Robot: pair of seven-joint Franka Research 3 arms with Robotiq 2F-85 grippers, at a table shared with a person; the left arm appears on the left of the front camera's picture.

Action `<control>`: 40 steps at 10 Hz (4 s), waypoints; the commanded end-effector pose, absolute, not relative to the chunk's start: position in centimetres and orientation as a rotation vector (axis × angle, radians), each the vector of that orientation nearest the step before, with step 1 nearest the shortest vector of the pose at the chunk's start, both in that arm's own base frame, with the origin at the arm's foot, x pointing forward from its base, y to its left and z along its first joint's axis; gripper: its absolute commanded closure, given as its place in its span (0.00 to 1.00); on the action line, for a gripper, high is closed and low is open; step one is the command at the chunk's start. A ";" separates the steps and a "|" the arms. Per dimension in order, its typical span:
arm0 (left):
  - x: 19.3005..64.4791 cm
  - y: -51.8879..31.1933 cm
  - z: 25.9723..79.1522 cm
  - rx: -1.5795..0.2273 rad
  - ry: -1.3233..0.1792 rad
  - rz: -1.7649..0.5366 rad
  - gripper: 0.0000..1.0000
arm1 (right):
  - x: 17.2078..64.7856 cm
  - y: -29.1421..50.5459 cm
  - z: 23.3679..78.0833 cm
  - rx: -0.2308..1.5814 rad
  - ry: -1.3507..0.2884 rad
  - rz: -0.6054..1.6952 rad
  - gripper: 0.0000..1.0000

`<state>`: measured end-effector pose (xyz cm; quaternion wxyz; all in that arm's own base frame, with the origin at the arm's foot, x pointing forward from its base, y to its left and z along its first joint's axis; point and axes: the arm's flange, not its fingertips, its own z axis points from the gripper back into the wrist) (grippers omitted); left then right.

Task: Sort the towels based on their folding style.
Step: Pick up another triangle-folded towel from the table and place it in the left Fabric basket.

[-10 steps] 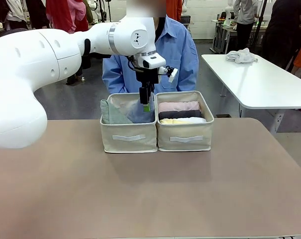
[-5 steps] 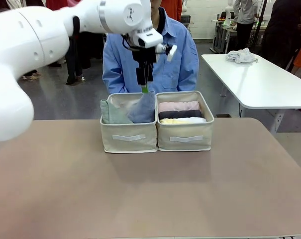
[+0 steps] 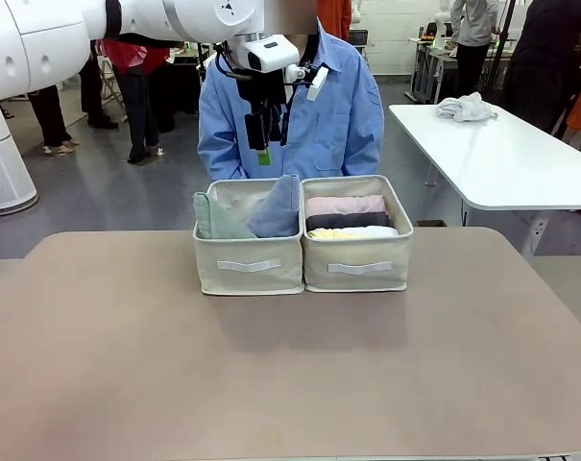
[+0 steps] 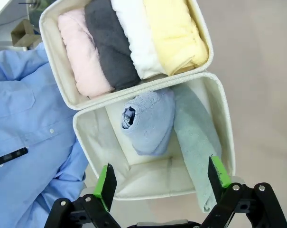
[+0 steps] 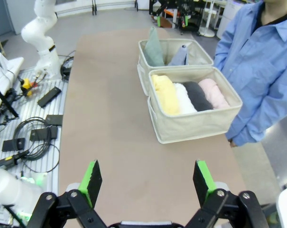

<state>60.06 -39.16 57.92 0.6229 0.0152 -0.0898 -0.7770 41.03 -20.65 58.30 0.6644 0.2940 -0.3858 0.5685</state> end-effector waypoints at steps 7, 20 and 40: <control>54.9 -22.0 58.9 -0.260 -0.373 -1.531 0.00 | 40.9 -20.8 58.4 0.663 -0.870 1.302 0.00; 52.2 -11.9 56.3 -0.311 -0.307 -1.490 0.00 | 40.9 -20.8 58.4 0.663 -0.870 1.302 0.00; 51.7 15.3 52.6 -0.815 -0.934 -1.204 0.00 | 40.9 -20.8 58.4 0.663 -0.870 1.302 0.00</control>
